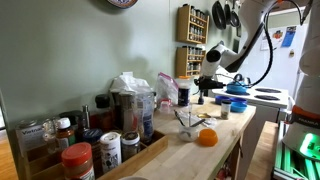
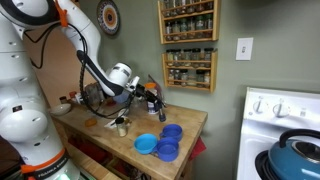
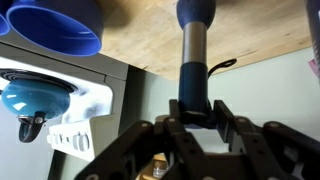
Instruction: Place the flashlight upright on the table
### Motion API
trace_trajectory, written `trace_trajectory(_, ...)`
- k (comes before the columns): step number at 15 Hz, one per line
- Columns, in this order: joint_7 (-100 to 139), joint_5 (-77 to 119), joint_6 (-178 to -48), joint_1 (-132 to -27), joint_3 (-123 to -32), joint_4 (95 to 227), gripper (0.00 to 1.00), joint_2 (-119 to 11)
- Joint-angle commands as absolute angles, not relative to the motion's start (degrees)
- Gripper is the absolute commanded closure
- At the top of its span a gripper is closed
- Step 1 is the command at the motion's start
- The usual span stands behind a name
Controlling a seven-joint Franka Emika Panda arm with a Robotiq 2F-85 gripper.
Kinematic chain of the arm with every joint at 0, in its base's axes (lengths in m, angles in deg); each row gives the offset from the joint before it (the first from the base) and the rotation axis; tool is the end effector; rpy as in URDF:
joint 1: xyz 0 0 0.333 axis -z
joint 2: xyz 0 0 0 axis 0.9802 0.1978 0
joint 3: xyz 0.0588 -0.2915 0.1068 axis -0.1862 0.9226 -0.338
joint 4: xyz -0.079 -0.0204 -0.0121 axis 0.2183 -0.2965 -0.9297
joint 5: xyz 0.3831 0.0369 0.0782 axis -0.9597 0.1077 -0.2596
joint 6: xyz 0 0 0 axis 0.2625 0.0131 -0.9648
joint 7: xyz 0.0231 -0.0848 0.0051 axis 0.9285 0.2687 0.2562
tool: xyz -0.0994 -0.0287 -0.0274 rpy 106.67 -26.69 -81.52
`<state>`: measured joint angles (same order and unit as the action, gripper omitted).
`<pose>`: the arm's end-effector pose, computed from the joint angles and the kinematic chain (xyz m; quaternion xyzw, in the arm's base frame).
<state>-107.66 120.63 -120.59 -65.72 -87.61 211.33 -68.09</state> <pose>0.4588 -0.0463 0.2648 0.8104 -0.3613 0.4042 0.2221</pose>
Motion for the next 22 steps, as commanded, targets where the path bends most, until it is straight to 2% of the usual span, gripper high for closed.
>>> trace_trajectory(1,-108.47,121.24,-120.67,-69.65,-83.34,210.46,0.87,-67.3)
trace_trajectory(2,-108.59,121.14,-121.05,-70.06,-82.71,210.31,0.87,-67.2)
trace_trajectory(3,-108.35,120.83,-121.16,-70.43,-82.22,210.25,0.37,-67.13)
trace_trajectory(4,-108.25,120.68,-121.28,-70.72,-81.75,210.21,0.36,-67.12)
trace_trajectory(9,-107.71,119.96,-122.11,-71.56,-80.34,210.21,0.01,-68.0)
trace_trajectory(15,-98.36,111.38,-126.03,-71.28,-78.76,213.23,0.0,-75.38)
trace_trajectory(18,-88.49,102.28,-123.37,-71.55,-77.68,216.0,0.0,-81.82)
trace_trajectory(22,-70.73,94.21,-138.52,-70.64,-74.45,220.83,0.0,-89.44)
